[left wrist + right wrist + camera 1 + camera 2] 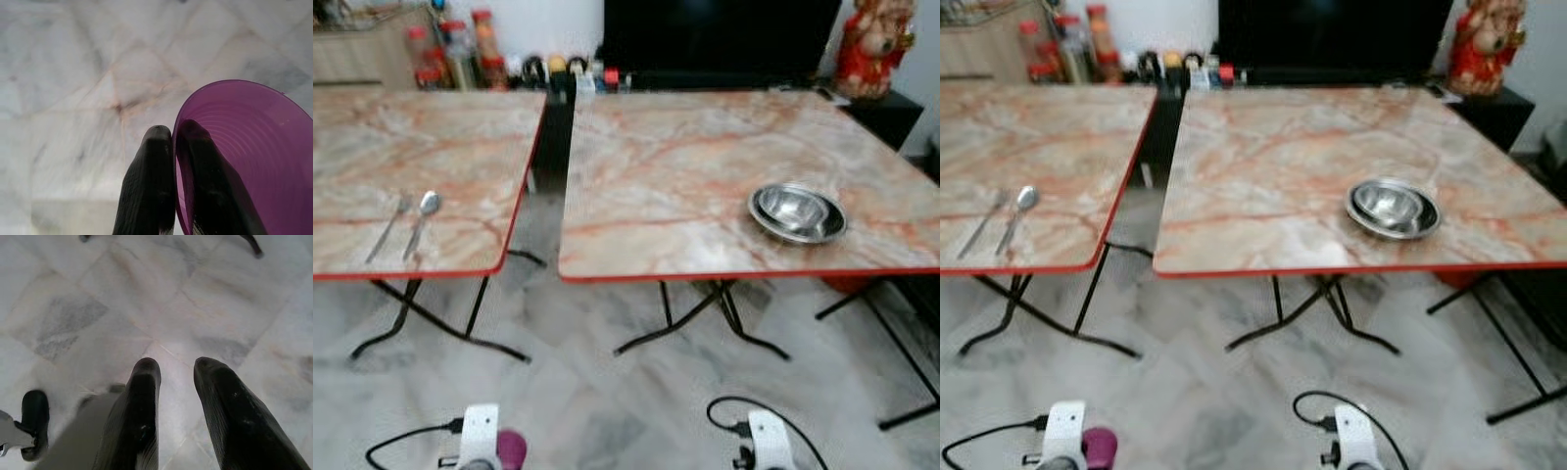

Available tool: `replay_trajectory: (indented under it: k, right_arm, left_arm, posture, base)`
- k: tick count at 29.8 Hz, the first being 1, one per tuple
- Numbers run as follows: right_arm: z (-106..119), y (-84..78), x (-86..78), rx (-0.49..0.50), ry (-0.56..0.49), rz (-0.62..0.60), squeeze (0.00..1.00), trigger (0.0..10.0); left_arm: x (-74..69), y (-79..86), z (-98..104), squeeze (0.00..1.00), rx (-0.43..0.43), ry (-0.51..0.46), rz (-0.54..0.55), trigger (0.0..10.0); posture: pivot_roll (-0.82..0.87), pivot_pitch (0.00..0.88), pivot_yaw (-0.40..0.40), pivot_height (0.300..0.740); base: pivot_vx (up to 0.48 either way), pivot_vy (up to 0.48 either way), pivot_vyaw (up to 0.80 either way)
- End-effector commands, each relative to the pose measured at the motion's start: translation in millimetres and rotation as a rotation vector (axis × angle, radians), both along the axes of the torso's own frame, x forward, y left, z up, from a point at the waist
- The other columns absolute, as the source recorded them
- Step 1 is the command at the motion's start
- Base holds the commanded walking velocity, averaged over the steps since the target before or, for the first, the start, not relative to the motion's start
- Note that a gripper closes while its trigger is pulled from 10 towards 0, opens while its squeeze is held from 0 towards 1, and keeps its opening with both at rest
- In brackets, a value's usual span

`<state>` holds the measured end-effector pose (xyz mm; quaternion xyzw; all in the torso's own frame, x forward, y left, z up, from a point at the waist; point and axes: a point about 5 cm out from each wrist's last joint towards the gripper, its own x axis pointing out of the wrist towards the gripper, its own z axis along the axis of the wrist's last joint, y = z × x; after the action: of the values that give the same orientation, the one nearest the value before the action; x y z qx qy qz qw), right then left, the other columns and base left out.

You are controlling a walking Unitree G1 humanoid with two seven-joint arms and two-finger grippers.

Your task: Setting the table

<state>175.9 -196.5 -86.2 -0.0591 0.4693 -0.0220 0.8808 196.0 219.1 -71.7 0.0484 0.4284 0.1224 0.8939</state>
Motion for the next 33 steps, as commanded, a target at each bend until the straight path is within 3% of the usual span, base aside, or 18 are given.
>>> replay_trajectory:
  k: [1,22,33]
  right_arm:
    - [2,-4.0,3.7,-0.003,-0.012,-0.015,0.00,10.0]
    - [2,-3.6,3.6,-0.003,-0.005,-0.003,0.00,10.0]
    - [5,-10.3,7.5,-0.012,-0.015,-0.006,0.00,10.0]
  left_arm:
    - [2.2,-3.1,0,0.00,0.001,-0.002,-0.014,10.0]
    - [2.7,-8.0,0,0.00,-0.019,-0.003,-0.033,10.0]
    - [4.3,-28.4,-3,0.00,-0.102,-0.008,-0.077,10.0]
  posture:
    - [-0.06,0.000,0.035,0.702]
    - [-0.06,0.000,0.030,0.702]
    - [-0.07,0.000,-0.006,0.702]
  base:
    - [0.259,-0.401,0.00]
    - [0.280,-0.378,0.00]
    - [0.022,0.000,0.00]
